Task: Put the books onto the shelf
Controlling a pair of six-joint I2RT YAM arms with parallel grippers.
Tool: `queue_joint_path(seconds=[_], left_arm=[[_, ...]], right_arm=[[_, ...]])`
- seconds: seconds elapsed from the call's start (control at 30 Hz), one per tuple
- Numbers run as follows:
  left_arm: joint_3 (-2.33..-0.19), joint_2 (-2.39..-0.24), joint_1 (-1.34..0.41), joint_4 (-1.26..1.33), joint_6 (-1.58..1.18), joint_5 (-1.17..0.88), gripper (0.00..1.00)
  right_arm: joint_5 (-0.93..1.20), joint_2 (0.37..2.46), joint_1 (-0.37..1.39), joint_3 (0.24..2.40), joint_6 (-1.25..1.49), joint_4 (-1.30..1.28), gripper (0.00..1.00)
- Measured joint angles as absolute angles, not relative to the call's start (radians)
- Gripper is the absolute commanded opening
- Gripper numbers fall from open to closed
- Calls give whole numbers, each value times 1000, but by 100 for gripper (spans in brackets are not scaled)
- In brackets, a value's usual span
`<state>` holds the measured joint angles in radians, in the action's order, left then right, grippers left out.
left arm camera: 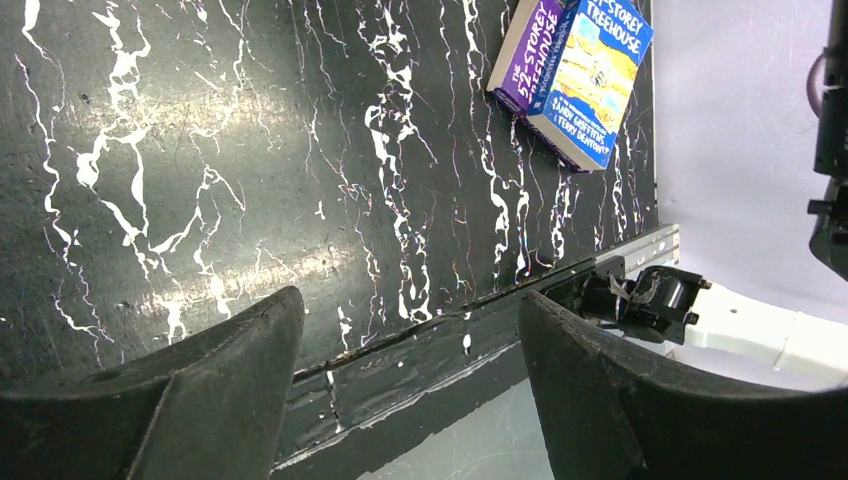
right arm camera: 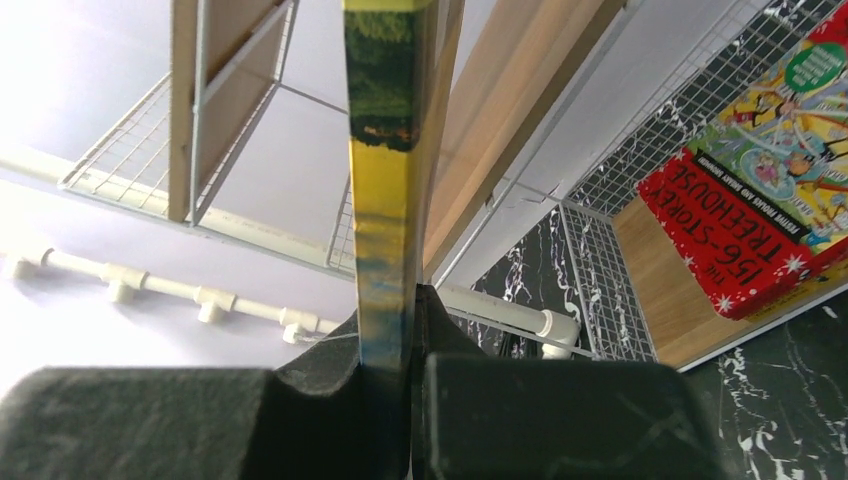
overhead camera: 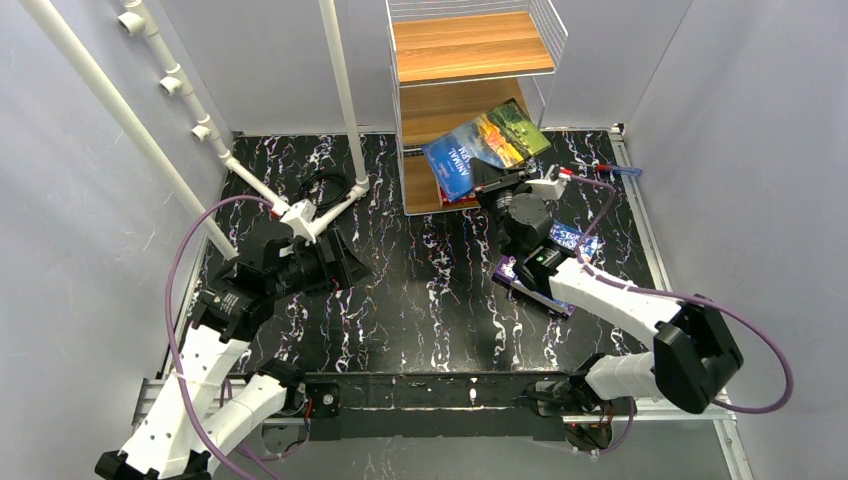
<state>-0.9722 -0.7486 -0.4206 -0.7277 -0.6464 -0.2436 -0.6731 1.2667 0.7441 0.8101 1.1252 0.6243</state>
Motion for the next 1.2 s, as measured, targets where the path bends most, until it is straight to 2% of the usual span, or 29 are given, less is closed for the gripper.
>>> queue_joint_path(seconds=[0.5,0.93,1.03,1.2], left_arm=[[-972,-705,-421,-766,-647,-232,77],[-969,-690,-421,-781,-646,-231,77],[-969,-690,-421,-786,-646,-231,77],[-968,-686,-421,-786,-646,-228,77]], right_arm=[[-788,1518,705,1026,1262,699,1],[-868,1684,633,1219,1367,637,1],[-864,1704,624,1237,1386,623,14],[-857,1710,617,1242,1406,588,12]])
